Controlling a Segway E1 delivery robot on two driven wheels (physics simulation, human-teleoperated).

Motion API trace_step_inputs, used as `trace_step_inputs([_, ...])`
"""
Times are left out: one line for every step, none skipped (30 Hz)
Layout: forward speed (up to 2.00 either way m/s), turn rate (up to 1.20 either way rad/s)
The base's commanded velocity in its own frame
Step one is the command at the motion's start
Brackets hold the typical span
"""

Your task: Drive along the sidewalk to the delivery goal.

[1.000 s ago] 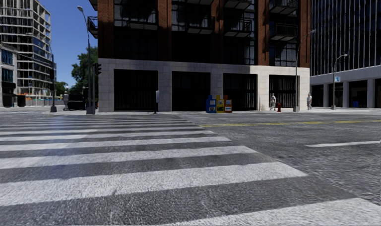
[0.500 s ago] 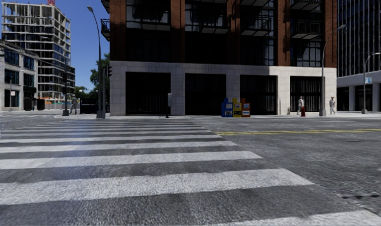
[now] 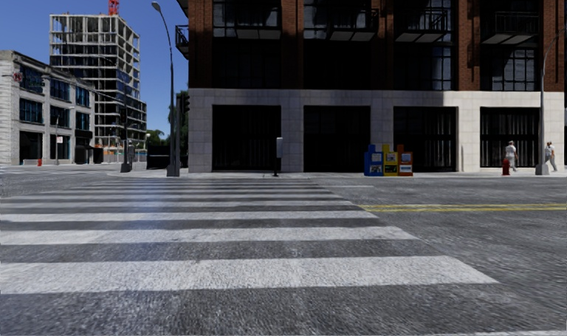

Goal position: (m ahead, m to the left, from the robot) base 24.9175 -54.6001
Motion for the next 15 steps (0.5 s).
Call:
trace_step_inputs([2.00, 0.32])
trace_step_inputs([2.00, 0.36])
trace_step_inputs([2.00, 0.37])
trace_step_inputs([2.00, 0.37])
trace_step_inputs([2.00, 0.37])
trace_step_inputs([2.00, 0.38])
trace_step_inputs([2.00, 0.38])
trace_step_inputs([2.00, 0.38])
trace_step_inputs([2.00, 0.33])
trace_step_inputs([2.00, 0.21])
trace_step_inputs([2.00, 0.21])
trace_step_inputs([2.00, 0.14])
trace_step_inputs([2.00, 0.08])
trace_step_inputs([2.00, 0.00])
trace_step_inputs([2.00, 0.00])
